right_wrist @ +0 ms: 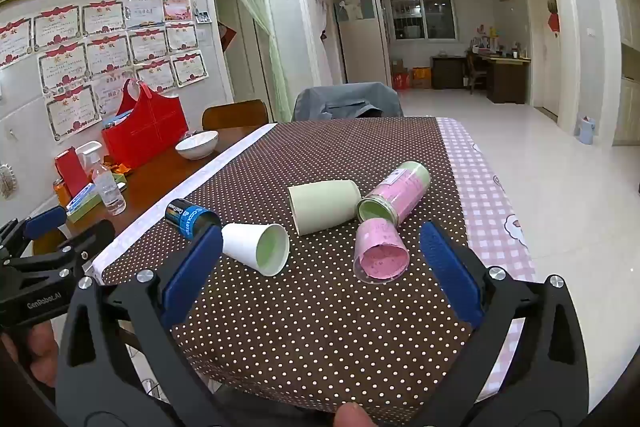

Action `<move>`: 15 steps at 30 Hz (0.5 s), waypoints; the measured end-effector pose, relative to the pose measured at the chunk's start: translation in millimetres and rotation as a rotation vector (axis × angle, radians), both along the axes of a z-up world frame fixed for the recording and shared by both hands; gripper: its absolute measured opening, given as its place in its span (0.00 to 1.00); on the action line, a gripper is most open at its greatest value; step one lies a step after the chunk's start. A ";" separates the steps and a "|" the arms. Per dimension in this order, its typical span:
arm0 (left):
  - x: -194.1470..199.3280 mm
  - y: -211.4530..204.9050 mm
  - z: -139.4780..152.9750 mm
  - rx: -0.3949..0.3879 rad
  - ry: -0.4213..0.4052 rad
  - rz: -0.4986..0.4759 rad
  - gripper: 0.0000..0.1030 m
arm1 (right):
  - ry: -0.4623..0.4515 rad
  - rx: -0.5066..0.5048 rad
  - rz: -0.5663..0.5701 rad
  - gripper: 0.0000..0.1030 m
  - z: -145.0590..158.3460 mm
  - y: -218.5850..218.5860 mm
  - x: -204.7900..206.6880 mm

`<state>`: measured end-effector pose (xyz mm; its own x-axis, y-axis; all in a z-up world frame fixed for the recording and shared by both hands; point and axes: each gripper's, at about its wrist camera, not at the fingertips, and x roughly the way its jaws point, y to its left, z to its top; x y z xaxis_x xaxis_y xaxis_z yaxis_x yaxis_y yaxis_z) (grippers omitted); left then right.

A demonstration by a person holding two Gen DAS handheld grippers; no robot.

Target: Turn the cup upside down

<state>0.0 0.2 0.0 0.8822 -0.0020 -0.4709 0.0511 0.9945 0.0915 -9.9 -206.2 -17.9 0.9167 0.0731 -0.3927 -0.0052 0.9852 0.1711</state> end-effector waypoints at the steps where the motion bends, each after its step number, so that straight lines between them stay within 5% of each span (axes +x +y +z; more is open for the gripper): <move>1: -0.1 0.0 0.0 0.001 -0.001 0.000 0.92 | 0.003 -0.003 -0.001 0.94 0.0 0.2 0.2; 15: -0.9 -0.7 0.7 0.000 -0.003 0.002 0.92 | -0.002 -0.004 0.001 0.94 1.5 -0.2 -0.6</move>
<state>-0.8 -0.6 0.8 0.8834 0.0000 -0.4685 0.0488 0.9946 0.0919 -10.5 -206.4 -16.5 0.9174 0.0722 -0.3914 -0.0062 0.9859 0.1673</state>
